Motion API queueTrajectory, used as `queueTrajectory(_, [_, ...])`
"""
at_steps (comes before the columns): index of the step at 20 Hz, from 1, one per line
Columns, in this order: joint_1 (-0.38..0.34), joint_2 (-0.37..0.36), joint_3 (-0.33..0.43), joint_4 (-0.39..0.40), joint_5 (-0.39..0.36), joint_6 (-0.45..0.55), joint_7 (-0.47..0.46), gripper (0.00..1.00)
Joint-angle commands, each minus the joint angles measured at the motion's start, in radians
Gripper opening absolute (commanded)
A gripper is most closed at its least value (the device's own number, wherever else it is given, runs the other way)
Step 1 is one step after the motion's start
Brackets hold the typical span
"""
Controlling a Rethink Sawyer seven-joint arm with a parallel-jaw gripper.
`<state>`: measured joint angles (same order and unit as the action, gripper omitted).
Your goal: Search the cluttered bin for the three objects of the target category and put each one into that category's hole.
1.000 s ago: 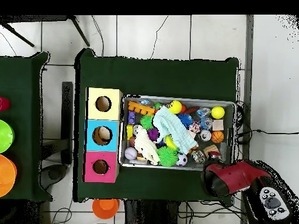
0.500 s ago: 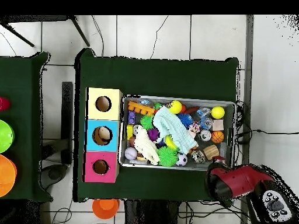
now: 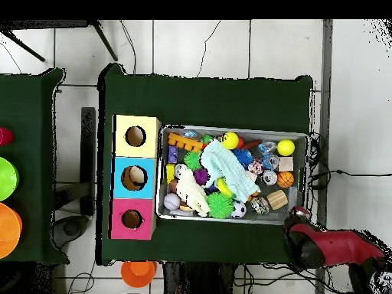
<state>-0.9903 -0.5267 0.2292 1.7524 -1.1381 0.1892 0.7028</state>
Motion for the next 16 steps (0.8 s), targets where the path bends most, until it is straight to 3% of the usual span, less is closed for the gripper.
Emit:
queueTrajectory(1, [-0.165, 0.083, 0.250, 0.034, 0.059, 0.112, -0.149, 0.00])
queueTrajectory(8, [-0.253, 0.096, 0.335, 0.065, 0.079, 0.147, -0.178, 0.00])
queueTrajectory(16, [-0.270, 0.056, 0.379, 0.123, 0.104, 0.157, -0.106, 0.00])
